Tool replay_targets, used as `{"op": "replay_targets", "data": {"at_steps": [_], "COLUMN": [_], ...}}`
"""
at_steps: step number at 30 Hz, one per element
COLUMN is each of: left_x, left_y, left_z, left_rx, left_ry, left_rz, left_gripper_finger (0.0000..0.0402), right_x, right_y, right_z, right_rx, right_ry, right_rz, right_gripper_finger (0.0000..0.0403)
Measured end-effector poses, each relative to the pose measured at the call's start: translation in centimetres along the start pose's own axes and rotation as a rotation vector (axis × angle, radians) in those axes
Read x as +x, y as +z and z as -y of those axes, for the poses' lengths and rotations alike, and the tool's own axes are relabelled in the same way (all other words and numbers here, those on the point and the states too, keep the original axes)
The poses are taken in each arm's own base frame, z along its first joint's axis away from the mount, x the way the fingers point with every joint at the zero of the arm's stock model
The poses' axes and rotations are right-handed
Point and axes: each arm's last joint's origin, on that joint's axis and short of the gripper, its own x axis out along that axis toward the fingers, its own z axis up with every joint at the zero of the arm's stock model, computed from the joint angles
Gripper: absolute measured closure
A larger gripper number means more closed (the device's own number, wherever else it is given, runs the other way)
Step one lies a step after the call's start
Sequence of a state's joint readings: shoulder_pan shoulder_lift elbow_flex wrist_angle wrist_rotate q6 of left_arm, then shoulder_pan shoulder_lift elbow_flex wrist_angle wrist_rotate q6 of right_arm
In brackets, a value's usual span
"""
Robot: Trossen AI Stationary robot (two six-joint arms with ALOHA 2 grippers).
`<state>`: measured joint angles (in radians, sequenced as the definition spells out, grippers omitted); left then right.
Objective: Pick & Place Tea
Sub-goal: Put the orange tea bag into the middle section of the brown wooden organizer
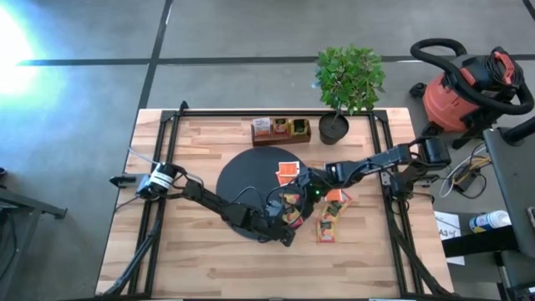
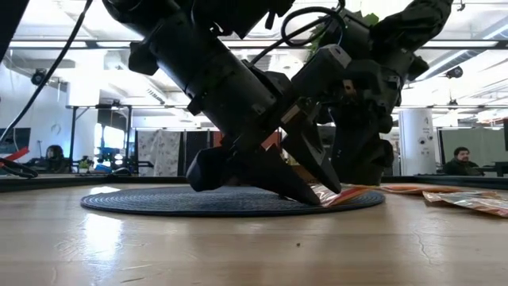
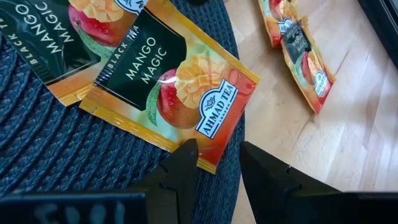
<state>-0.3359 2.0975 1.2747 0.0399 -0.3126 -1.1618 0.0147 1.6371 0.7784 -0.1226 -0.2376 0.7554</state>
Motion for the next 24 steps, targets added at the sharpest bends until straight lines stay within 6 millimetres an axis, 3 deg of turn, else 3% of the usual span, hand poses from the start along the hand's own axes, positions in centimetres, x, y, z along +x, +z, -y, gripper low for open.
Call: {"op": "replay_targets", "data": {"at_steps": [16,24], "left_x": [0.14,0.36], "left_y": [0.24,0.77], "left_z": [-0.28,-0.48], "left_rx": [0.006,0.006], "left_ry": [0.018,0.02], "left_rz": [0.022,0.039], "left_gripper_finger": [0.0275,0.0275], "right_x": [0.0,0.2], "right_y": [0.62,0.13], "right_z": [-0.11,0.55], "right_rx": [-0.006,0.004], "right_ry": [0.034,-0.011], "right_rz": [0.047,0.051], "right_gripper_finger": [0.025,0.0244]}}
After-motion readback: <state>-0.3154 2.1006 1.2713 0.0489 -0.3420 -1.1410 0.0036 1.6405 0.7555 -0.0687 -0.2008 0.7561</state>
